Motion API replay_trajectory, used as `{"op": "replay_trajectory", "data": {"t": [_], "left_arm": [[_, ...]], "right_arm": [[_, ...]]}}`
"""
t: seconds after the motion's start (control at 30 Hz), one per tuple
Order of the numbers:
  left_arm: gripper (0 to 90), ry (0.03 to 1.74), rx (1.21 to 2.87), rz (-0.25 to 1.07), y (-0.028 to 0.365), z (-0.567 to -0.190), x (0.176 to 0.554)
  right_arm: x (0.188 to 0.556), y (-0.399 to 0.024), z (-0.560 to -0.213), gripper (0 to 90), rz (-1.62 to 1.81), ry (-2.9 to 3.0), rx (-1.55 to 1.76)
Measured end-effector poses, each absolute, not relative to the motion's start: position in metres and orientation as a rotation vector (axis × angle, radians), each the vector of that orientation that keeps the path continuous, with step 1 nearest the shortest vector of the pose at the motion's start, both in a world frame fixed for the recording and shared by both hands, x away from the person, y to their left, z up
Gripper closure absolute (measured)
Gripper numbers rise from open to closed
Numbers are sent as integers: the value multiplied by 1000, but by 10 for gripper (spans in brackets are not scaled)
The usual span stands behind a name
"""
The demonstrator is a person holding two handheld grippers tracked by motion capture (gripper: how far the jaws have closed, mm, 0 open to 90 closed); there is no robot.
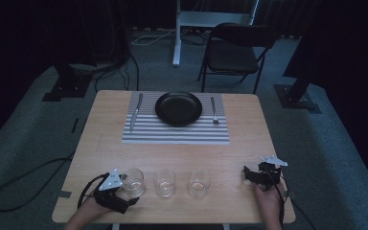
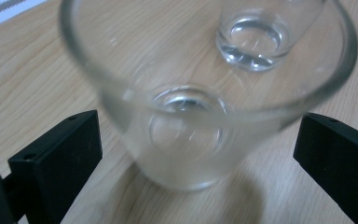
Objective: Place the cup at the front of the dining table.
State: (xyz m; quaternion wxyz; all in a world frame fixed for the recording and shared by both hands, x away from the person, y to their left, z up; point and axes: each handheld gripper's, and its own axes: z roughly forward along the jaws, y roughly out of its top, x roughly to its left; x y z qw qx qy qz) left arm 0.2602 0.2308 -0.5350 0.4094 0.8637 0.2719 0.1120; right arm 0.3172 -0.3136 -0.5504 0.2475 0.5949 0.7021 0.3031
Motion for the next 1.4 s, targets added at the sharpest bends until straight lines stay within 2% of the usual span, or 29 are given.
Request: {"op": "replay_trajectory", "data": {"t": [0.03,0.43,0.5,0.73,0.77,0.8,0.87,1.4], "left_arm": [[52,676,2167,277,230,-535,260],[53,688,2057,342,223,-536,258],[80,699,2037,384,221,-536,256],[85,749,1961,482,214,-535,250],[94,762,1941,507,213,-535,248],[155,776,1923,514,214,-534,248],[187,792,1905,498,215,-534,248],[201,813,2010,487,209,-526,248]], "right_arm": [[317,-314,-550,118,826,1914,1623],[317,-314,-550,118,826,1914,1622],[317,-314,-550,118,826,1914,1622],[317,-314,-550,118,827,1914,1622],[317,-314,-550,118,827,1914,1622],[317,-314,-550,118,826,1914,1622],[317,-314,-550,118,827,1914,1622],[317,-314,-550,118,827,1914,1622]]}}
